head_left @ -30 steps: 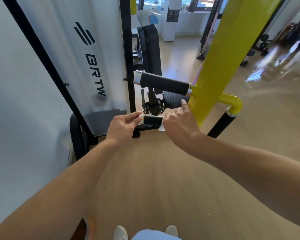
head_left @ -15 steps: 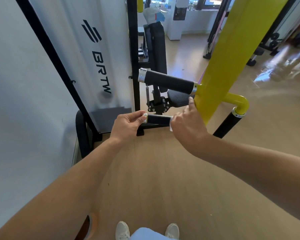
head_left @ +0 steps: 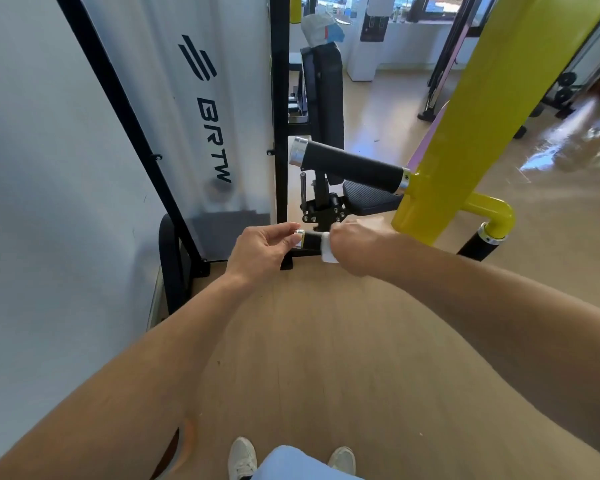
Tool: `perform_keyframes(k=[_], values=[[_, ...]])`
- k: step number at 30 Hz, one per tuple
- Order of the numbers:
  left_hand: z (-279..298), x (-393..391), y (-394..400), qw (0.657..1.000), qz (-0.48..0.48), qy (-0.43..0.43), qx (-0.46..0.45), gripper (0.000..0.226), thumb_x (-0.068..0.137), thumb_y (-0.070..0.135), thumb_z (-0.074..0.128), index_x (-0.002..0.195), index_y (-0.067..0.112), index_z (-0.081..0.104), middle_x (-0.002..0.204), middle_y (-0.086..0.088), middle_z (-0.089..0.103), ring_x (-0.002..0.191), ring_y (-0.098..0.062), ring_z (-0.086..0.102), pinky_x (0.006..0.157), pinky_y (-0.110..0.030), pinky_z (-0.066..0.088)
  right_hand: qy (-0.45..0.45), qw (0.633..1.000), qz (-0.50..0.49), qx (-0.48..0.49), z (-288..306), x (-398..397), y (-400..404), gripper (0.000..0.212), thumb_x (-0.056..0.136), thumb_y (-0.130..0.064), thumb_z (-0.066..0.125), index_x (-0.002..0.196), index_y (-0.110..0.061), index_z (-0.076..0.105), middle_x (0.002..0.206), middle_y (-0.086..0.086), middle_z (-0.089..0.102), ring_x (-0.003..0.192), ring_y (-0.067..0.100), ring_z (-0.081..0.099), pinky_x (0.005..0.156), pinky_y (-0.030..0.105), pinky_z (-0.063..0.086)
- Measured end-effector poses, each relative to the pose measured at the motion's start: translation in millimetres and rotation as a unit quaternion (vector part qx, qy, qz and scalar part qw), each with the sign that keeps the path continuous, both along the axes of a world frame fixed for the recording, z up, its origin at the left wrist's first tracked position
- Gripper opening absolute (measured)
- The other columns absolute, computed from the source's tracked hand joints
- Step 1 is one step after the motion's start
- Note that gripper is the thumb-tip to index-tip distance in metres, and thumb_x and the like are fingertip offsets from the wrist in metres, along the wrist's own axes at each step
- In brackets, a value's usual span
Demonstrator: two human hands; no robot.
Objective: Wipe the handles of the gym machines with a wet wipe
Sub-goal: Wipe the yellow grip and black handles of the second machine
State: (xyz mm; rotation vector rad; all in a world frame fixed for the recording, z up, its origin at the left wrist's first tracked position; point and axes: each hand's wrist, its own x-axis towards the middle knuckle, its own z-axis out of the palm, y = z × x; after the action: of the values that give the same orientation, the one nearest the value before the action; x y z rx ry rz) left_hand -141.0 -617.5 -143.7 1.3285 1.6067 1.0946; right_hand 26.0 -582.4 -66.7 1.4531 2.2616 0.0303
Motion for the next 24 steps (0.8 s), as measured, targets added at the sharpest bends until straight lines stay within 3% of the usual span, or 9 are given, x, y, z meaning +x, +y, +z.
perform_keyframes(k=[2,4,8,12,15,18,21,24], values=[[0.6,1.8,-1.2,1.0,0.004,-0.013,0.0,0.029,0.093,0.03,0.071,0.12,0.023,0.074,0.116,0.008,0.075,0.107,-0.004,0.067,0.086,-0.007,0.046,-0.081,0.993,0.013,0.083,-1.1,6.3,-5.9,0.025,0.098,-0.02,0.047,0.118,-0.013,0.06,0.105,0.007,0.064,0.1,0.028,0.061,0.097,0.041,0.043],[-0.2,3.7,-0.7,1.0,0.01,-0.022,0.004,0.028,0.093,0.029,0.07,0.121,0.023,0.073,0.117,0.007,0.074,0.11,-0.006,0.065,0.084,-0.006,0.044,-0.141,0.974,0.057,0.168,-19.9,15.3,-15.1,0.032,0.098,-0.017,0.037,0.118,-0.006,0.058,0.11,0.016,0.067,0.105,0.036,0.06,0.108,0.054,0.033],[-1.0,3.5,-1.2,1.0,0.014,-0.02,0.005,0.031,0.094,0.029,0.069,0.124,0.022,0.071,0.121,0.006,0.073,0.113,-0.007,0.064,0.085,-0.005,0.044,-0.061,0.962,0.083,0.252,-48.5,28.5,-16.9,0.029,0.094,-0.013,0.038,0.105,0.002,0.061,0.089,0.02,0.067,0.084,0.036,0.063,0.105,0.057,0.036],[-0.3,5.1,-1.9,1.0,0.017,-0.02,0.004,0.028,0.094,0.031,0.07,0.121,0.027,0.073,0.112,0.012,0.075,0.101,0.006,0.066,0.078,0.0,0.045,0.065,0.982,0.012,0.176,-52.2,14.3,-11.1,0.023,0.097,-0.017,0.041,0.113,-0.006,0.053,0.101,0.014,0.063,0.092,0.032,0.058,0.095,0.045,0.039],[-1.0,2.8,-2.3,1.0,0.017,-0.014,0.005,0.028,0.092,0.033,0.072,0.12,0.026,0.074,0.11,0.013,0.076,0.104,0.004,0.068,0.084,-0.004,0.048,0.171,0.979,0.011,0.105,-46.5,0.6,-7.2,0.027,0.096,-0.012,0.045,0.123,-0.008,0.046,0.112,0.011,0.058,0.1,0.028,0.054,0.086,0.037,0.04],[-2.6,0.0,-5.5,1.0,0.0,-0.008,0.01,0.03,0.091,0.034,0.072,0.12,0.026,0.075,0.112,0.012,0.076,0.105,0.004,0.069,0.095,-0.016,0.052,0.221,0.974,0.027,0.044,-42.3,-17.8,-4.6,0.032,0.096,-0.009,0.047,0.128,-0.006,0.046,0.119,0.013,0.058,0.109,0.029,0.054,0.093,0.039,0.041],[-3.9,-0.3,-4.7,1.0,-0.007,-0.002,0.018,0.029,0.093,0.036,0.07,0.121,0.028,0.074,0.114,0.013,0.076,0.108,0.001,0.069,0.099,-0.024,0.053,0.22,0.972,0.044,0.063,-44.7,-27.5,-2.3,0.031,0.097,-0.015,0.044,0.127,-0.007,0.046,0.119,0.012,0.059,0.109,0.029,0.056,0.096,0.041,0.042],[-2.2,0.7,-1.6,1.0,0.003,0.013,0.018,0.031,0.092,0.037,0.07,0.122,0.027,0.073,0.116,0.012,0.075,0.111,-0.002,0.068,0.099,-0.026,0.052,0.082,0.984,0.072,0.141,-41.9,-12.1,-5.0,0.029,0.097,-0.016,0.04,0.124,-0.007,0.046,0.114,0.013,0.062,0.104,0.032,0.057,0.104,0.05,0.034]])
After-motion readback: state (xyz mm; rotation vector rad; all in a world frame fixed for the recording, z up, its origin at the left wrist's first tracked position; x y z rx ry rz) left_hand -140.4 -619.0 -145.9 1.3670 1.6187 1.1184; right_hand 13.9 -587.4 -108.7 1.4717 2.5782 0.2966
